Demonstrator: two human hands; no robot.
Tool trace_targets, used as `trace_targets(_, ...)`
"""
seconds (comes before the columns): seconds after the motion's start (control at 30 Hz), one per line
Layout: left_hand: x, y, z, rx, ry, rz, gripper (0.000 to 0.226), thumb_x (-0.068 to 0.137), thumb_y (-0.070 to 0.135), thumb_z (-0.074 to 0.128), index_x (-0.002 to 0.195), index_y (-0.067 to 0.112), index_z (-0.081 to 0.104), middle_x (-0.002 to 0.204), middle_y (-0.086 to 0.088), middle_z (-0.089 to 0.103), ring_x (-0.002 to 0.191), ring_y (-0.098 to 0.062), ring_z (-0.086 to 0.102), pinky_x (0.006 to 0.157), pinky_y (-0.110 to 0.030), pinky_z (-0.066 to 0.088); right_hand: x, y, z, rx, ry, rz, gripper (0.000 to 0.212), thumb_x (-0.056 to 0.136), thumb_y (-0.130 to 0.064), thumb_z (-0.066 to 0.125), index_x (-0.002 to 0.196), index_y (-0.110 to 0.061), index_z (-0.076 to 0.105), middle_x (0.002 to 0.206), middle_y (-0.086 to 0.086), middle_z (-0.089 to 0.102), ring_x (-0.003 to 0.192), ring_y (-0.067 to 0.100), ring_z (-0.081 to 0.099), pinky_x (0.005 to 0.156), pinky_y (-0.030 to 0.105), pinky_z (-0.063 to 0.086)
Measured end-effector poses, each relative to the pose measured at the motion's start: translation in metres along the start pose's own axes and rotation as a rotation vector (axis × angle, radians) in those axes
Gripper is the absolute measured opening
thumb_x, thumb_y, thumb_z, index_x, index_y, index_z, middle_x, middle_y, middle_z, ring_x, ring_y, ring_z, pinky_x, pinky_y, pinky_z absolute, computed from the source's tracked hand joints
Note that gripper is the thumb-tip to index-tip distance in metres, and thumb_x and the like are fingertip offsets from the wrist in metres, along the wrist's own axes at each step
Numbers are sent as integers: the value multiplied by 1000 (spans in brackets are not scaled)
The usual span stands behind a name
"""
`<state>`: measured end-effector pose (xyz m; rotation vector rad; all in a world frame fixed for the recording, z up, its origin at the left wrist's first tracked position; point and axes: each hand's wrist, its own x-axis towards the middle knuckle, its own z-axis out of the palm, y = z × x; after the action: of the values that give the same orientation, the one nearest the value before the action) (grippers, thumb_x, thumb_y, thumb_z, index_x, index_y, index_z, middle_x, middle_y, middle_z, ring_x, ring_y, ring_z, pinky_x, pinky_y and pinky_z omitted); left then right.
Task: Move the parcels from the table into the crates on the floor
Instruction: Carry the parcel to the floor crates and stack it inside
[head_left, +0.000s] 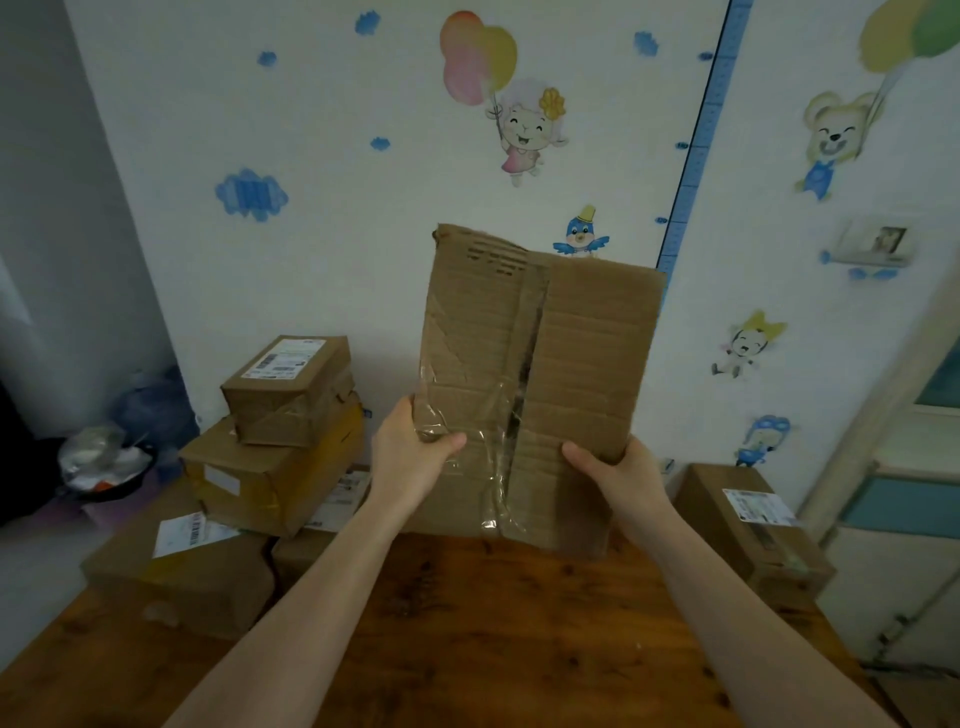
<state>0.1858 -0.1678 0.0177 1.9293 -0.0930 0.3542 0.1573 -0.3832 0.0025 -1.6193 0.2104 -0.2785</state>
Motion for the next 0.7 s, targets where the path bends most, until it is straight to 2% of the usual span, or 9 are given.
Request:
trace_targets(0.1,0,1,-2,35,-9,9,45,78,26,76,115,16,53,99,10,57,94,-7,53,81,-24,42,-1,0,0,-18,3,-26,61,76,-26,76,127,-11,47,117,1,59,107,20,56,96,41,46)
trace_targets(0.17,3,2,-5,-52,-32,-44,42,80,37,73,111,21,49,96,14,55,90,-6,53,76,-23,43,-1,-4,0,-13,-12,-32,69,70,-33,78,128,-12,46,119,2,59,110,21,56,97,44,46)
trace_targets(0.27,4,6,-4,-125,21,-46,38,82,41,69,108,20,50,93,13,56,84,-4,54,70,-21,43,-3,-9,2,3,-6,-51,77,62,-44,77,126,-13,48,114,-1,60,105,18,57,92,38,48)
trace_targets(0.4,-1,5,1,-25,124,50,39,87,34,66,116,8,59,102,2,62,93,-9,55,79,-22,41,-3,-8,5,-40,51,-78,52,78,-29,75,121,-10,53,103,-5,59,96,14,55,83,29,44)
trace_targets(0.47,1,4,-1,-41,111,35,42,85,34,67,118,8,58,104,2,62,97,-12,57,79,-22,42,-3,-7,4,-32,48,-54,53,76,-31,75,120,-12,52,105,-4,59,99,16,55,87,32,46)
trace_targets(0.57,5,4,-5,-65,6,-10,47,82,37,70,119,14,54,104,6,60,98,-12,57,78,-23,43,-5,-8,1,-1,-9,-32,71,65,-39,79,125,-16,47,114,-2,59,107,19,56,95,41,47)
trace_targets(0.6,6,4,-5,-40,-12,3,45,83,37,70,118,14,56,104,5,62,98,-12,58,79,-23,44,-6,-8,1,5,-21,-30,71,65,-38,79,125,-16,47,114,-2,59,106,18,56,95,42,47)
trace_targets(0.7,2,5,-4,42,61,84,26,86,29,67,103,10,66,94,1,67,93,-16,62,77,-22,45,-8,-4,3,17,-10,-65,49,75,-24,76,116,-17,50,104,-6,60,92,11,56,85,32,47)
